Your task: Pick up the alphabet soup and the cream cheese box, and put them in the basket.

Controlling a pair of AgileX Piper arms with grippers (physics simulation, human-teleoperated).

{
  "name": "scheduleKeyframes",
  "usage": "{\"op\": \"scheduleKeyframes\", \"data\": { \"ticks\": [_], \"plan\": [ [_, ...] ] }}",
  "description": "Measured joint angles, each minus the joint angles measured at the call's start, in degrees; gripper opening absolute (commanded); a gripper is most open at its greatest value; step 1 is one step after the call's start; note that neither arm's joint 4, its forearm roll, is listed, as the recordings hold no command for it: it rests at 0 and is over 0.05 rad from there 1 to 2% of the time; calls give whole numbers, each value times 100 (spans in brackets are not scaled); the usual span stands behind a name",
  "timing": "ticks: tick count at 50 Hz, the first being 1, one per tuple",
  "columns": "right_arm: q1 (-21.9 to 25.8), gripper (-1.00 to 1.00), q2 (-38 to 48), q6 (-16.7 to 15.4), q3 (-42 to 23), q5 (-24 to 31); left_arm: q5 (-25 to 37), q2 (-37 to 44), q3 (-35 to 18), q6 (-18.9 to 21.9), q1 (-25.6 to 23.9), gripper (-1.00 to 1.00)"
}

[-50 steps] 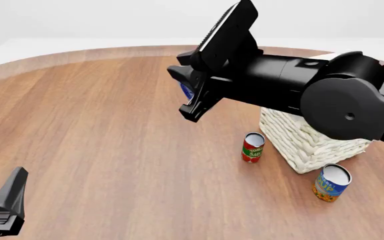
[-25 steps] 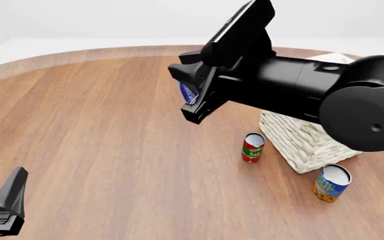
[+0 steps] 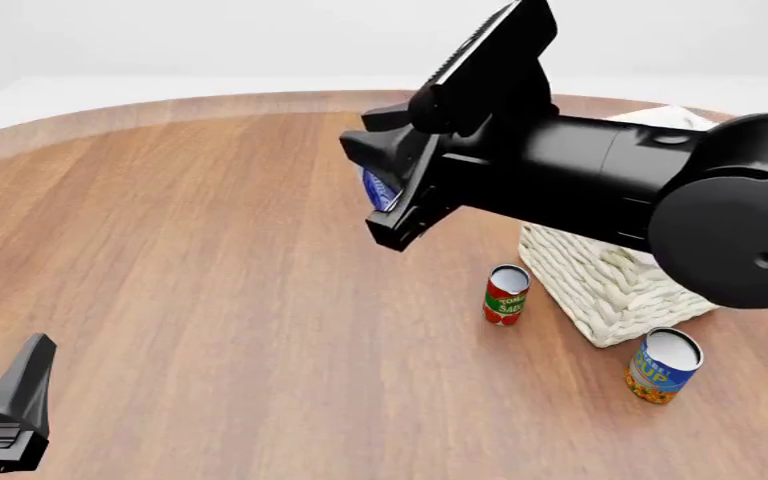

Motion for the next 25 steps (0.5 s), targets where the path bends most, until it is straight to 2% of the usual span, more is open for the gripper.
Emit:
{"op": "scheduleKeyframes", "data": {
  "ticks": [25],
  "plan": [
    [-328, -100, -385, 246, -189, 474, 0, 0, 0, 0, 0, 100]
  ]
}}
